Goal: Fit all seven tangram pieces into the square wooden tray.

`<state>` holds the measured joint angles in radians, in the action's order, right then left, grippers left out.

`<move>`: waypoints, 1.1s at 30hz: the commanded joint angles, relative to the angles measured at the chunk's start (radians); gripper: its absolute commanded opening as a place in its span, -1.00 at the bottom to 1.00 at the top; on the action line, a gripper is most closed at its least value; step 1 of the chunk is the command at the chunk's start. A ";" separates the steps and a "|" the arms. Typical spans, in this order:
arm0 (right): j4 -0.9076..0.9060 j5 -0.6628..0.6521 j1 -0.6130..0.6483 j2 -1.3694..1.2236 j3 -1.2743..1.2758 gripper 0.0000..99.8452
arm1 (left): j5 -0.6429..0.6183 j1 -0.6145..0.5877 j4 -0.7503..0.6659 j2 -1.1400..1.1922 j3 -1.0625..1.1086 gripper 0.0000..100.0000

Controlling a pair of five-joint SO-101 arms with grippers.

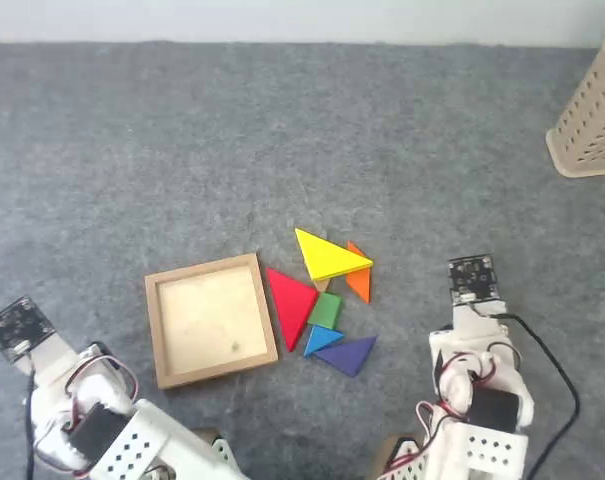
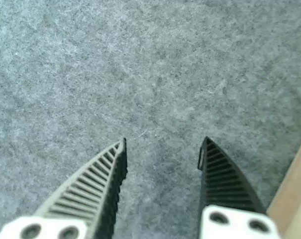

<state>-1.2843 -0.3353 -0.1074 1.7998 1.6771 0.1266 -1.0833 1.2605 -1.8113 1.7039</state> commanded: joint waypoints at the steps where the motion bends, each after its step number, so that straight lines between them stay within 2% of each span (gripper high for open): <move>1: -0.018 -0.008 0.074 0.016 0.006 -0.99 | -0.009 0.000 0.003 -0.011 -0.019 -0.55; 6: 0.002 -0.012 0.163 0.015 0.006 -0.99 | -0.009 0.000 0.003 -0.011 -0.019 -0.55; 13: 0.008 -0.012 0.110 0.015 0.006 -0.99 | -0.009 0.000 0.003 -0.011 -0.019 -0.55; 19: 0.008 -0.012 -0.007 0.015 0.006 -0.99 | -0.009 -0.002 0.003 -0.011 -0.019 -0.55; 25: 0.008 -0.011 -0.022 0.015 0.006 -0.99 | -0.006 0.009 -0.002 -0.011 -0.019 -0.55; 30: 0.004 -0.012 -0.024 0.015 0.006 -0.99 | -0.006 0.184 0.002 -0.011 -0.019 -0.55; 33: 0.004 -0.012 -0.024 0.015 0.006 -0.99 | -0.005 0.232 0.002 -0.011 -0.019 -0.54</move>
<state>-1.2950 -0.3353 -0.1151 1.7998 1.6771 0.1266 -0.9206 1.2605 -1.8113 1.7039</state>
